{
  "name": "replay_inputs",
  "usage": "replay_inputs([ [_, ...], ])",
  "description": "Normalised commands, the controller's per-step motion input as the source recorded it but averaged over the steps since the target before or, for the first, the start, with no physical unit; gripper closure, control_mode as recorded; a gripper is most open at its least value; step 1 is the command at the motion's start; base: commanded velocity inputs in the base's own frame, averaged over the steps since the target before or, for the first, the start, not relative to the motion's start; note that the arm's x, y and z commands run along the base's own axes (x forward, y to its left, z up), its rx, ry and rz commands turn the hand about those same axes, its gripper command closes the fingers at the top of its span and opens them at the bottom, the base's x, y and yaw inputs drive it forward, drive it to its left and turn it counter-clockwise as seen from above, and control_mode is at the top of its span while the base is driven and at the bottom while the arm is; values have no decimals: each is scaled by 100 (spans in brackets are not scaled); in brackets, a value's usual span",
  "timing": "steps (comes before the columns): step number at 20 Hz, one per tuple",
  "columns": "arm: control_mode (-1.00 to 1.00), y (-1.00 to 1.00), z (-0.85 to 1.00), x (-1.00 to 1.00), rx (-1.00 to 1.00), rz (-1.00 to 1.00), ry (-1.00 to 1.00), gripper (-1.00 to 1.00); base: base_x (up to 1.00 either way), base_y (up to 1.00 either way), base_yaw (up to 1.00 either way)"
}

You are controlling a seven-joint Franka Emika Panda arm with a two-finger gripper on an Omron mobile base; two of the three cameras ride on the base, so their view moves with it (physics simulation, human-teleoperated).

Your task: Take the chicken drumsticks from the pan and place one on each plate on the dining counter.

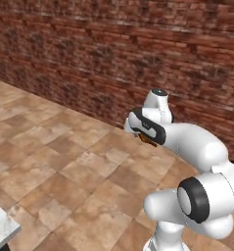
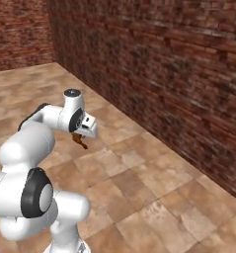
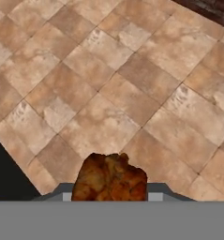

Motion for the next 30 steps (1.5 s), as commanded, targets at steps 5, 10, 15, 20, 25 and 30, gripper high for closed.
replay_inputs([
  [5, 100, 0, 0, 0, 0, 0, 0, 100, 100, 0, 29],
  [10, 100, 0, 0, 0, 0, 0, 0, 100, 100, 0, 30],
  [15, 100, 0, 0, 0, 0, 0, 0, 100, 100, 0, 32],
  [20, 100, 0, 0, 0, 0, 0, 0, 100, 100, 0, 30],
  [25, 100, 0, 0, 0, 0, 0, 0, 100, 100, 0, 26],
  [30, 100, 0, 0, 0, 0, 0, 0, 100, 100, -2, 20],
])
